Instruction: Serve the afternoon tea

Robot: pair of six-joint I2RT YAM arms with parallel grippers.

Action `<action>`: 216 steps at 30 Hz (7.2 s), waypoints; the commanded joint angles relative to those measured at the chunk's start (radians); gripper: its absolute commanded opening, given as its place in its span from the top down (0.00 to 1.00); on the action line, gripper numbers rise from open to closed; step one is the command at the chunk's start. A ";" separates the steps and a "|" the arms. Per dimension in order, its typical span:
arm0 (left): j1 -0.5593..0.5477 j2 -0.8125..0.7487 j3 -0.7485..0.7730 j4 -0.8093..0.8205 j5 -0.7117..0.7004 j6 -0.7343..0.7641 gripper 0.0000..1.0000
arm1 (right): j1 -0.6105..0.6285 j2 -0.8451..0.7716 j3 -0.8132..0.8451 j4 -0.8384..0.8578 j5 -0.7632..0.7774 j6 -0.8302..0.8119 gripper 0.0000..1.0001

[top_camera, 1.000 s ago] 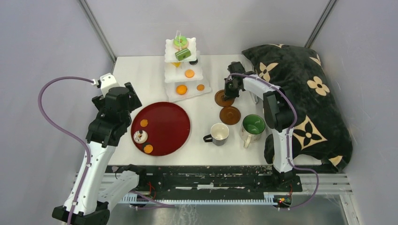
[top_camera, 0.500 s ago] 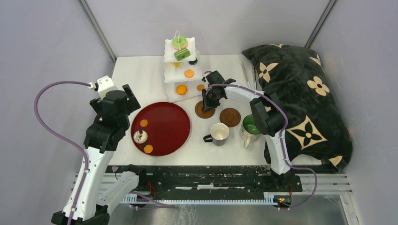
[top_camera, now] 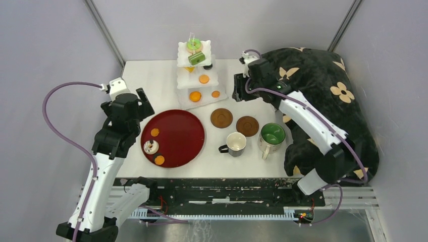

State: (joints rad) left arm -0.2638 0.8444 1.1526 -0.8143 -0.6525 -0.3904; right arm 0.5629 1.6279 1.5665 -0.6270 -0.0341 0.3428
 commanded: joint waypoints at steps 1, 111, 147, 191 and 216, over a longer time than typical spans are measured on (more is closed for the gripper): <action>0.001 0.003 -0.006 0.081 0.277 0.124 0.01 | 0.001 -0.119 -0.159 -0.132 0.118 0.020 0.46; -0.569 0.892 0.023 0.629 0.224 -0.022 0.82 | -0.205 -0.459 -0.181 -0.204 0.210 0.032 0.24; -0.575 0.361 -0.060 0.437 0.083 -0.022 0.01 | 0.052 -0.442 -0.432 -0.562 0.307 0.582 0.12; -0.298 0.208 -0.149 0.346 0.143 -0.058 0.02 | 0.054 -0.300 -0.395 -0.042 0.260 0.180 0.99; -0.169 0.123 -0.204 0.299 0.208 -0.074 0.02 | 0.056 -0.157 -0.488 0.045 0.262 0.202 0.99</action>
State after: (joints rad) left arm -0.4377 0.9848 0.9501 -0.5446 -0.4587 -0.4133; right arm 0.6170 1.4757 1.0599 -0.6949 0.1844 0.5411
